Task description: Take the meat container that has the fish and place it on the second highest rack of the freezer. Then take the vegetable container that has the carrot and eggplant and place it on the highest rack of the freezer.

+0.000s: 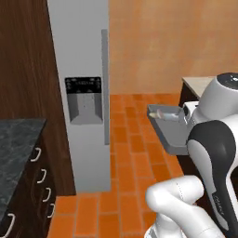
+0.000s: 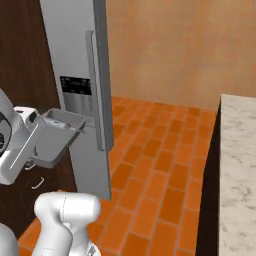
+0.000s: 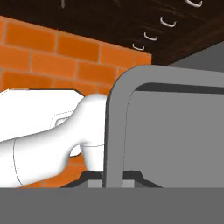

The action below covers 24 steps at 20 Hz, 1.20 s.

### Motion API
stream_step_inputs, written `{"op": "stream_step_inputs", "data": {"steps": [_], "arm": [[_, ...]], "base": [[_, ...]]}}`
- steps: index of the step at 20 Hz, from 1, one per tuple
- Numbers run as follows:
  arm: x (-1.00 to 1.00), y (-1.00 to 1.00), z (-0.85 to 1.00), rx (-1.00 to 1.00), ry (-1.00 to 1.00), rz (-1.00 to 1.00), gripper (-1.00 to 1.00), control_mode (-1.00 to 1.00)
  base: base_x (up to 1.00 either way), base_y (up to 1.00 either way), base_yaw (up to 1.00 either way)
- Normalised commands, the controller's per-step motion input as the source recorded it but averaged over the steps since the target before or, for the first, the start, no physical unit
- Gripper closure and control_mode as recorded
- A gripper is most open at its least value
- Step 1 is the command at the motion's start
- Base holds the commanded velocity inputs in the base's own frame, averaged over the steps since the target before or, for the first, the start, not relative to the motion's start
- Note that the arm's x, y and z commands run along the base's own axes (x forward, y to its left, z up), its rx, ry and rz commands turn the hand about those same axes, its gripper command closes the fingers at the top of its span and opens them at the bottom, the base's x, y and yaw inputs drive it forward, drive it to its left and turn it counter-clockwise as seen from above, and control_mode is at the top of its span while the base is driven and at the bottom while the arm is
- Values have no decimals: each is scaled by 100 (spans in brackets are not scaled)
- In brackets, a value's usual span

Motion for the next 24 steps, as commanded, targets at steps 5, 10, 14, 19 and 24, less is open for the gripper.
{"op": "stream_step_inputs", "data": {"steps": [5,10,14,19,24], "arm": [[0,0,0,0,0,0,100,100],[0,0,0,0,0,0,100,100],[0,0,0,0,0,0,100,100],[0,0,0,0,0,0,100,100],[0,0,0,0,0,0,100,100]], "base": [[68,-64,-41],[100,-48,-21],[100,-76,-10],[100,-66,0],[100,-30,0]]}}
